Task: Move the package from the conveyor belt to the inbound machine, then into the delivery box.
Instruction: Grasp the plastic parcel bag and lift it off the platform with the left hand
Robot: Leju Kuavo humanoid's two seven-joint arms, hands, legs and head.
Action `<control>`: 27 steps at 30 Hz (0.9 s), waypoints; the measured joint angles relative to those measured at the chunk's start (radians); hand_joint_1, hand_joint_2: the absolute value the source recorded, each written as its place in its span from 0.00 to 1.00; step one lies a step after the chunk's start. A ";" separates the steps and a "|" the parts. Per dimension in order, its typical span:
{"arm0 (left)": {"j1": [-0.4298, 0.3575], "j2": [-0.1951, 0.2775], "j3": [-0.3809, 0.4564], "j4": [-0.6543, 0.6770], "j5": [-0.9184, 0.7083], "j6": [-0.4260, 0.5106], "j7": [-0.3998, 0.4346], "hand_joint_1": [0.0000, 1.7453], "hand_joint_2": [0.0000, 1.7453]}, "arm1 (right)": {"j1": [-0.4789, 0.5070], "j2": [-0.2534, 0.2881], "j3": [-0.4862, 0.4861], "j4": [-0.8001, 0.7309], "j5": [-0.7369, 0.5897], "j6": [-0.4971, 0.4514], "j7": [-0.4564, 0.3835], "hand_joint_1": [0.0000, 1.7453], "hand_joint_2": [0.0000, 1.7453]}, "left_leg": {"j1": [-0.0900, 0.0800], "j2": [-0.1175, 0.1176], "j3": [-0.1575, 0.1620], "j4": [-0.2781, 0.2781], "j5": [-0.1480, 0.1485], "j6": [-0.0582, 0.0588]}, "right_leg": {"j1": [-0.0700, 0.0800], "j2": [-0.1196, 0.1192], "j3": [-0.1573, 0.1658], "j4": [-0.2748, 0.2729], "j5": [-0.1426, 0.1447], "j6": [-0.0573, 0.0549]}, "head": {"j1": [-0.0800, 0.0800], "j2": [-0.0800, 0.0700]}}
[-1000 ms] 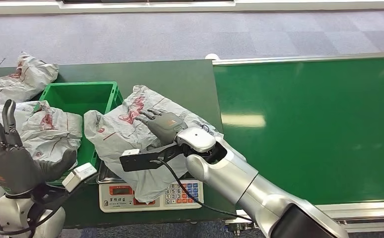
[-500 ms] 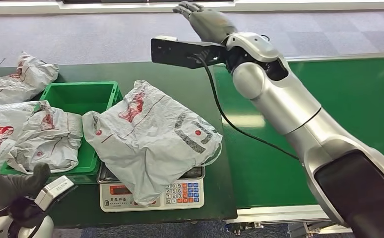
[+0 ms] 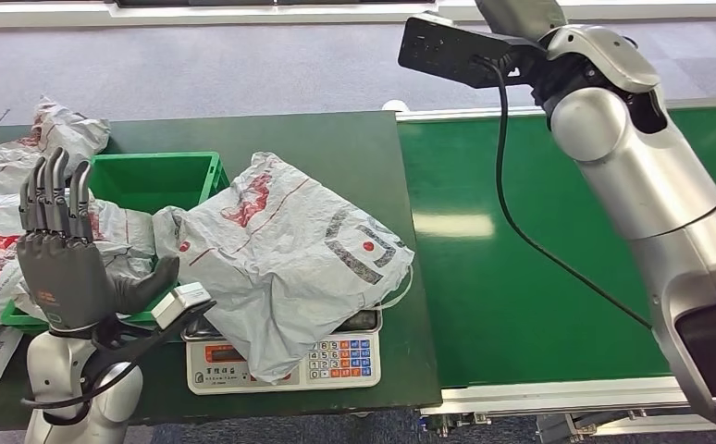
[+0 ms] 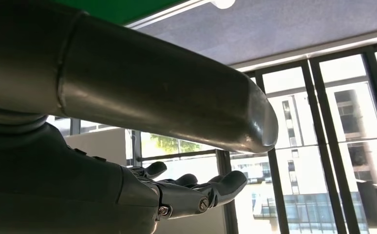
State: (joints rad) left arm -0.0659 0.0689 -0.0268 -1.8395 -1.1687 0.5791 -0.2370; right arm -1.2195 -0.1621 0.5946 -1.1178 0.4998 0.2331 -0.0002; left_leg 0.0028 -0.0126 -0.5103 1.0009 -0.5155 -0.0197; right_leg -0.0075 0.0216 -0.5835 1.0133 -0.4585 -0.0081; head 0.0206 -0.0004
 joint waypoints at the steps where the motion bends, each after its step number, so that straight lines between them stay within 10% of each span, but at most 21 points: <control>1: -0.005 0.004 -0.005 0.004 0.002 -0.011 0.000 0.00 1.00 | 0.008 -0.010 -0.002 -0.005 -0.005 -0.002 0.000 0.00 0.00 | 0.000 -0.001 0.000 0.000 0.000 0.000 | 0.001 0.000 0.000 0.000 0.000 0.000 | 0.000 0.000; 7: -0.130 0.054 -0.079 0.122 0.012 -0.277 0.000 0.00 1.00 | 0.217 -0.159 -0.062 -0.118 -0.009 -0.100 -0.097 0.00 0.00 | 0.000 -0.013 0.001 0.002 0.001 0.001 | 0.005 -0.013 0.006 -0.002 -0.001 0.000 | 0.001 0.000; 16: -0.626 0.123 -0.402 0.768 0.203 -0.707 -0.137 0.00 1.00 | 0.772 -0.304 -0.221 -0.432 0.053 -0.209 -0.166 0.00 0.00 | 0.000 -0.011 -0.002 0.002 0.003 0.003 | 0.002 -0.012 0.004 -0.003 0.001 0.001 | 0.000 0.000; 27: -0.808 0.061 -0.700 1.168 0.276 -0.760 -0.129 0.01 1.00 | 1.150 -0.365 -0.404 -0.680 0.110 -0.247 -0.178 0.00 0.00 | 0.000 -0.006 -0.005 0.001 0.001 0.005 | 0.000 -0.006 -0.001 -0.003 0.001 0.002 | 0.001 0.000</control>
State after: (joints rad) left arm -0.8735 0.1299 -0.7267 -0.6714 -0.8927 -0.1809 -0.3656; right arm -0.0693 -0.5272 0.1910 -1.7975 0.6098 -0.0134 -0.1782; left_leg 0.0027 -0.0186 -0.5155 1.0017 -0.5147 -0.0146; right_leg -0.0076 0.0152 -0.5844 1.0107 -0.4579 -0.0061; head 0.0212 -0.0004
